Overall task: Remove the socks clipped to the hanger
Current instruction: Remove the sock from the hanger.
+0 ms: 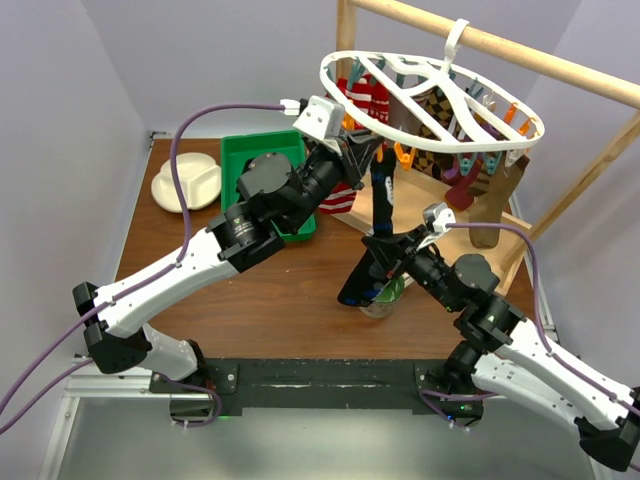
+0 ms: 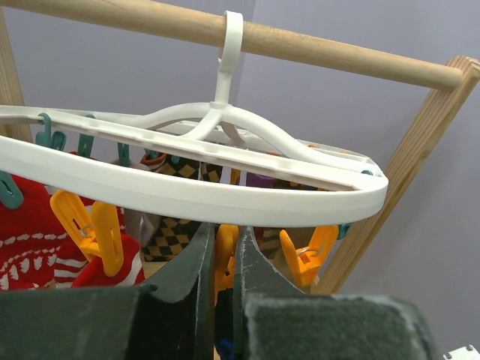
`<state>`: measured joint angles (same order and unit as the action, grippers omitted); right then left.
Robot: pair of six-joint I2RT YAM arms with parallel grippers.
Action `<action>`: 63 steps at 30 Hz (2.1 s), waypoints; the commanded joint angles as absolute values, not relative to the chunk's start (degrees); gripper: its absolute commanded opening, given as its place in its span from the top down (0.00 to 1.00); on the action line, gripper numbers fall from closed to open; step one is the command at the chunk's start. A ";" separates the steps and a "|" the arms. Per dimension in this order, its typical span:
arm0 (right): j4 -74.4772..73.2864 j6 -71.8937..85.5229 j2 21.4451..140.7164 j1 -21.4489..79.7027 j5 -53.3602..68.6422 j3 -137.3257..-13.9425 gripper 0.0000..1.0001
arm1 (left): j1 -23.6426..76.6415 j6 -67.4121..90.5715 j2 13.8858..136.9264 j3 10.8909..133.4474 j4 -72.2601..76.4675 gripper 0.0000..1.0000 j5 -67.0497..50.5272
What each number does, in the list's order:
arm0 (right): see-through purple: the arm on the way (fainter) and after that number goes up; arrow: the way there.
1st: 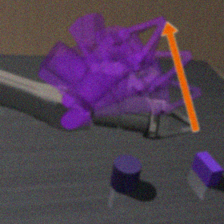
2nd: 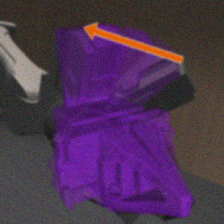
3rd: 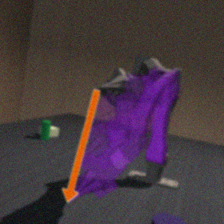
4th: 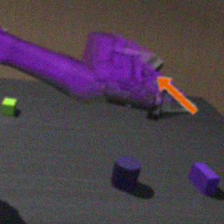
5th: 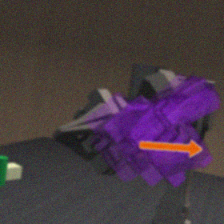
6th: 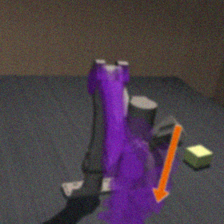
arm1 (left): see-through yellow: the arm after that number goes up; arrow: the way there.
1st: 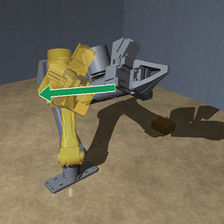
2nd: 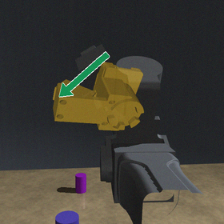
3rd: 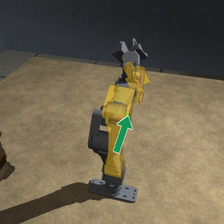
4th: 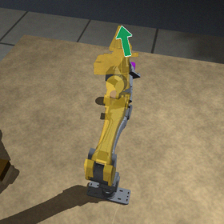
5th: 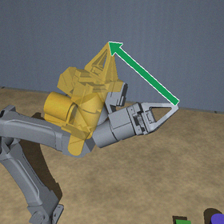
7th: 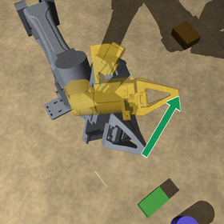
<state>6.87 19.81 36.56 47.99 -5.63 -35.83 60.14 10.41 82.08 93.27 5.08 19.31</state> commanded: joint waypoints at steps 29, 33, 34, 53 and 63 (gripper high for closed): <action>4.92 18.46 38.84 47.99 -3.96 -40.34 1.00 | 60.12 12.48 62.34 69.46 5.79 0.21 0.80; 4.57 19.07 40.08 47.99 -1.85 -42.27 1.00 | 60.12 12.04 59.51 61.89 7.47 0.21 -1.93; 4.40 19.51 40.43 47.99 -0.71 -42.62 1.00 | 60.12 12.22 59.24 59.44 8.25 0.21 -1.85; 4.74 22.94 44.74 47.99 0.97 -46.23 1.00 | 60.12 17.31 62.92 46.14 19.24 0.19 -5.71; 5.45 25.13 45.70 47.99 1.58 -46.06 1.00 | 60.12 20.83 65.13 42.98 26.10 0.33 -7.91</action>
<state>3.42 23.53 45.60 47.99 -0.14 -43.42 60.07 18.96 65.01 43.94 19.53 -6.52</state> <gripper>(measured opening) 0.066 0.707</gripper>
